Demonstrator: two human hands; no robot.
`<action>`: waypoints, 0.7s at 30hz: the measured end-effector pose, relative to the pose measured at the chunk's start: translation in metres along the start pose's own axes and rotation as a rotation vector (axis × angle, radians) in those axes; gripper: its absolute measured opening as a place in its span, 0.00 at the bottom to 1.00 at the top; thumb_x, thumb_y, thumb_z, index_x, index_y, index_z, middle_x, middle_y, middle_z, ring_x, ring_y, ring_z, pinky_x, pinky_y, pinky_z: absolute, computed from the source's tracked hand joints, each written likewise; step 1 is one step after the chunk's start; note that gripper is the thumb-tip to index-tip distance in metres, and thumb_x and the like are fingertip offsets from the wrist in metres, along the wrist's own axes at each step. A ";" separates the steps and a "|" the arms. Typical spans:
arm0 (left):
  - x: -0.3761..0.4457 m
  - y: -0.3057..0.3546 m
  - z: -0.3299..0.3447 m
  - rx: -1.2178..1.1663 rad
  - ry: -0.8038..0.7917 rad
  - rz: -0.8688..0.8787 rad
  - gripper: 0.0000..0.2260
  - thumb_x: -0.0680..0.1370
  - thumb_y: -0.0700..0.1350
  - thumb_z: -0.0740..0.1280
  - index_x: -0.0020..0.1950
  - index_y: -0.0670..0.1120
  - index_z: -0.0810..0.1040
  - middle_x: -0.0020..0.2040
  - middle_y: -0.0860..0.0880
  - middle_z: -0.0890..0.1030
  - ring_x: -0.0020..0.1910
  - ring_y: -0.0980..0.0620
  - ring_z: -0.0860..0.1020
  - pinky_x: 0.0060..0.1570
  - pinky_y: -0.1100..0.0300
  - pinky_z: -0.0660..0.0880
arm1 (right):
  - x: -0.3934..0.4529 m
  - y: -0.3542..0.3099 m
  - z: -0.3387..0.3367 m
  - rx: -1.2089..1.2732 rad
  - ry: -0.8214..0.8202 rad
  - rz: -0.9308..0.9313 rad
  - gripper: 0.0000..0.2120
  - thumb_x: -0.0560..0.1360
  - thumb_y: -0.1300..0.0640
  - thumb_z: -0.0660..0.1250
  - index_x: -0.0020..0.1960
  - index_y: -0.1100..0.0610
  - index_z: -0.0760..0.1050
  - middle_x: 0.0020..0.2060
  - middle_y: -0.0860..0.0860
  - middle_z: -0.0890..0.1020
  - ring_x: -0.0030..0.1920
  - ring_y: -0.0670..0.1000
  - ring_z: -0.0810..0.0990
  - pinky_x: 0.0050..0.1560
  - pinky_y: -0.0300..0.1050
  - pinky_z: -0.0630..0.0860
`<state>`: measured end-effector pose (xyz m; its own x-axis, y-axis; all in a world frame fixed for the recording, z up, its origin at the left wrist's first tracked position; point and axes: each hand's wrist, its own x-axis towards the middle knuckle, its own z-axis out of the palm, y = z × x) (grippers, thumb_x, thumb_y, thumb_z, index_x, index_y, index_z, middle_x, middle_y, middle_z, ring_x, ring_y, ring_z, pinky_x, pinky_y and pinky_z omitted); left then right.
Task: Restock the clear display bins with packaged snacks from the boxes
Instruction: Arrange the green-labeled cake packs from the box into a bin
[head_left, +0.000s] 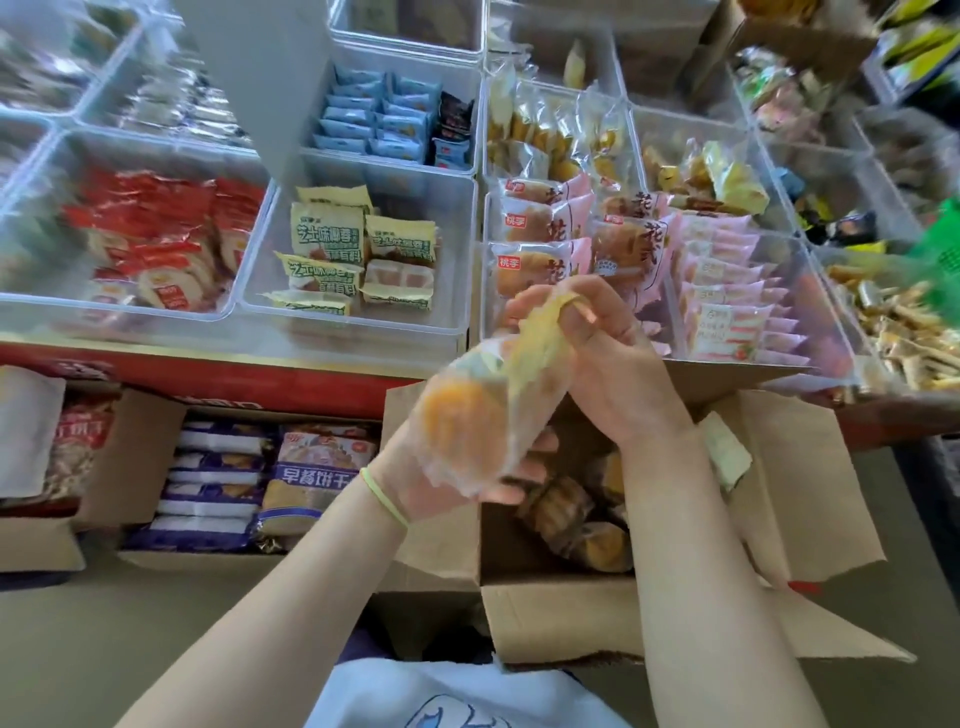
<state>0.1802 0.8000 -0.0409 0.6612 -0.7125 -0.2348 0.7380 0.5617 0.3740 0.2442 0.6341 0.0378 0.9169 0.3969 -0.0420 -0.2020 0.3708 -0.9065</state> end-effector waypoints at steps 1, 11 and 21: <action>-0.004 0.007 -0.002 -0.074 -0.021 0.065 0.30 0.77 0.60 0.64 0.72 0.42 0.70 0.61 0.39 0.78 0.55 0.43 0.80 0.59 0.46 0.75 | 0.005 0.005 0.008 -0.056 0.008 -0.014 0.12 0.69 0.47 0.78 0.47 0.51 0.81 0.56 0.59 0.78 0.57 0.59 0.75 0.62 0.59 0.71; -0.071 0.096 -0.047 0.140 0.256 0.582 0.20 0.82 0.44 0.62 0.73 0.45 0.66 0.74 0.37 0.68 0.73 0.36 0.66 0.71 0.33 0.60 | 0.048 0.077 0.106 -0.144 0.160 0.297 0.40 0.70 0.32 0.67 0.75 0.52 0.66 0.67 0.55 0.79 0.66 0.58 0.78 0.65 0.61 0.75; -0.132 0.177 -0.079 0.606 0.434 0.239 0.28 0.68 0.59 0.75 0.67 0.61 0.72 0.63 0.47 0.80 0.60 0.46 0.80 0.47 0.48 0.81 | 0.094 0.100 0.152 -0.288 0.480 0.271 0.07 0.79 0.57 0.69 0.50 0.48 0.85 0.50 0.47 0.87 0.57 0.50 0.83 0.65 0.57 0.76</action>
<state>0.2346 1.0268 -0.0146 0.8789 -0.3024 -0.3690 0.4489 0.2624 0.8542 0.2578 0.8359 0.0075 0.9119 -0.0014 -0.4105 -0.4101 0.0420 -0.9111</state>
